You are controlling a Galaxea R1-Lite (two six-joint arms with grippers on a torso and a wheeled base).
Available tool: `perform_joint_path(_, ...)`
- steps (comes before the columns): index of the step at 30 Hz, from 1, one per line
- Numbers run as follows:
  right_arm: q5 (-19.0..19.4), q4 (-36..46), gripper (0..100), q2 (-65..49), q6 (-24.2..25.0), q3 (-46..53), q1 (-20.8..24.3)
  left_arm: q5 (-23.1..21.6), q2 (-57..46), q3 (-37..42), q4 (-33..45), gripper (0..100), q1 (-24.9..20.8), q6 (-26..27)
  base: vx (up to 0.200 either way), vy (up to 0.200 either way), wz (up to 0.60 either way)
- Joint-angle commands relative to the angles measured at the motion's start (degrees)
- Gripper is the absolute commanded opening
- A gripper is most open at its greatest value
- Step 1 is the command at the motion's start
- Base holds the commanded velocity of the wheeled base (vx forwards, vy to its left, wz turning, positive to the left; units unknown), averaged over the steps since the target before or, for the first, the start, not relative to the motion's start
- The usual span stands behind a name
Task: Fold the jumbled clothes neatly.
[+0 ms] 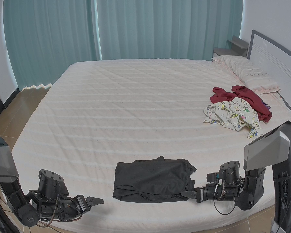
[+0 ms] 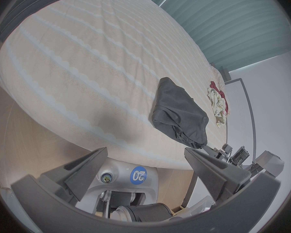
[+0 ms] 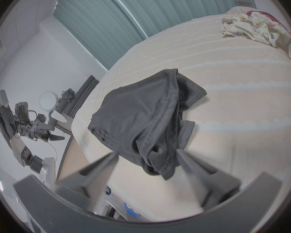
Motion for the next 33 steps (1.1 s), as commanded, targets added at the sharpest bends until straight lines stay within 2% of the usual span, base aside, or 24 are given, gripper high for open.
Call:
perform_joint_path(1, -0.1, 0.2, 0, 0.3, -1.4, 1.6, -0.2, 0.2, 0.1, 0.0, 0.0, 100, 0.0, 0.0, 0.0, 0.0, 0.0)
perform_joint_path(6, -0.1, -0.2, 0, -0.1, -8.2, 5.5, -2.7, 0.3, 0.2, -0.1, 0.0, 100, -0.3, 0.0, 0.0, 0.0, 0.0)
perform_joint_path(23, 0.6, -0.1, 0, -1.8, -15.2, 9.0, -6.7, 0.7, 0.6, -0.1, 0.0, 100, -0.3, 0.0, 0.0, 0.0, 0.0)
perform_joint_path(29, 0.6, 0.0, 0, -1.5, -15.5, 8.9, -7.0, 0.7, 0.6, -0.1, -0.1, 100, -0.3, 0.0, 0.0, 0.0, 0.0)
perform_joint_path(30, 0.6, 0.0, 100, -1.4, -15.5, 8.8, -7.0, 0.7, 0.6, -0.1, -0.1, 100, -0.3, 0.0, 0.0, 0.0, 0.0)
perform_joint_path(33, 0.6, 0.2, 100, -0.6, -15.7, 8.5, -7.0, 0.7, 0.6, -0.1, 0.0, 100, -0.4, 0.0, 0.0, 0.0, 0.0)
